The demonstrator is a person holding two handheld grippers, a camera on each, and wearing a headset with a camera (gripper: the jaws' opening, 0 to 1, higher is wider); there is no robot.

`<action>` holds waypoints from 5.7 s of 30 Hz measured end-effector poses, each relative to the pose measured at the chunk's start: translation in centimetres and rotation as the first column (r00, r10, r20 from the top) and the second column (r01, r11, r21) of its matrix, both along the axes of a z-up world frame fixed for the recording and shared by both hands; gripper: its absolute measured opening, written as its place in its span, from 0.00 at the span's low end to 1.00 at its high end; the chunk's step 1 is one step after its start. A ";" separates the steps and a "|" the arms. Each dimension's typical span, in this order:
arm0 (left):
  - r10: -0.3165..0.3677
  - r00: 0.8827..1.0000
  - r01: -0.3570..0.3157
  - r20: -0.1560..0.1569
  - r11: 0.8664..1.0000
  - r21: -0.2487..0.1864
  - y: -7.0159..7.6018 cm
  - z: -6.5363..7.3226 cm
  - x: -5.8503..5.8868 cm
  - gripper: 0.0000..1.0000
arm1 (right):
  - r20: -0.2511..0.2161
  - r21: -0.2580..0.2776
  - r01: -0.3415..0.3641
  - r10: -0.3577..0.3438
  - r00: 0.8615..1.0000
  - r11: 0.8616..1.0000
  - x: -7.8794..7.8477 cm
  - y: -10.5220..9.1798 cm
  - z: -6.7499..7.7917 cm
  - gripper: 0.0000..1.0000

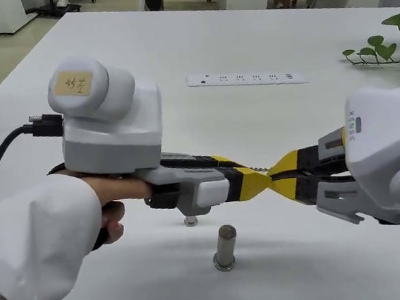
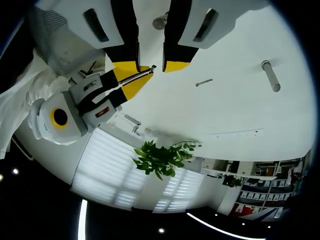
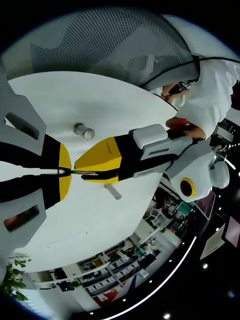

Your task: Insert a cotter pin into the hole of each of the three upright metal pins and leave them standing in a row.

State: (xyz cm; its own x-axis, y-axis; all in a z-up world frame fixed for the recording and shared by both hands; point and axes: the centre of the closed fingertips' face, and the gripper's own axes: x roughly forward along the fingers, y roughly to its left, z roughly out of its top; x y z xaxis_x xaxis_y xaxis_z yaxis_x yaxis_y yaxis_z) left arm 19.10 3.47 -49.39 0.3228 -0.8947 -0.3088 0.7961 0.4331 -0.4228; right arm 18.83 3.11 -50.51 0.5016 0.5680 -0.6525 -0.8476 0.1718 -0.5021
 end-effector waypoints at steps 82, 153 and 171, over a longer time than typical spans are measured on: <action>-0.025 0.999 0.023 0.033 0.998 0.051 3.1 -0.3 -1.5 0.00 | -0.294 0.213 0.048 0.017 0.956 0.976 -1.7 0.9 -0.4 0.20; -0.380 0.878 0.267 0.292 0.894 0.360 2.3 -4.4 -4.4 0.33 | -0.482 0.161 -0.005 0.084 0.872 0.987 -4.2 -0.2 -3.9 0.00; -0.381 0.887 0.267 0.262 0.884 0.384 2.3 -6.0 -3.4 0.18 | -0.508 0.129 0.027 0.043 0.860 0.991 -4.4 -0.8 -5.6 0.00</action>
State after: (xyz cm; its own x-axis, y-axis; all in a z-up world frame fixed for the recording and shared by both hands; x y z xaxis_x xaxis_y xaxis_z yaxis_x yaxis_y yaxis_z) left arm 15.74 5.72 -55.35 0.1643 -0.8303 -0.5326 0.9810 0.1940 0.0002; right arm 14.40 2.29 -56.12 0.1143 0.6656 -0.7375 -0.9802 0.1964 0.0253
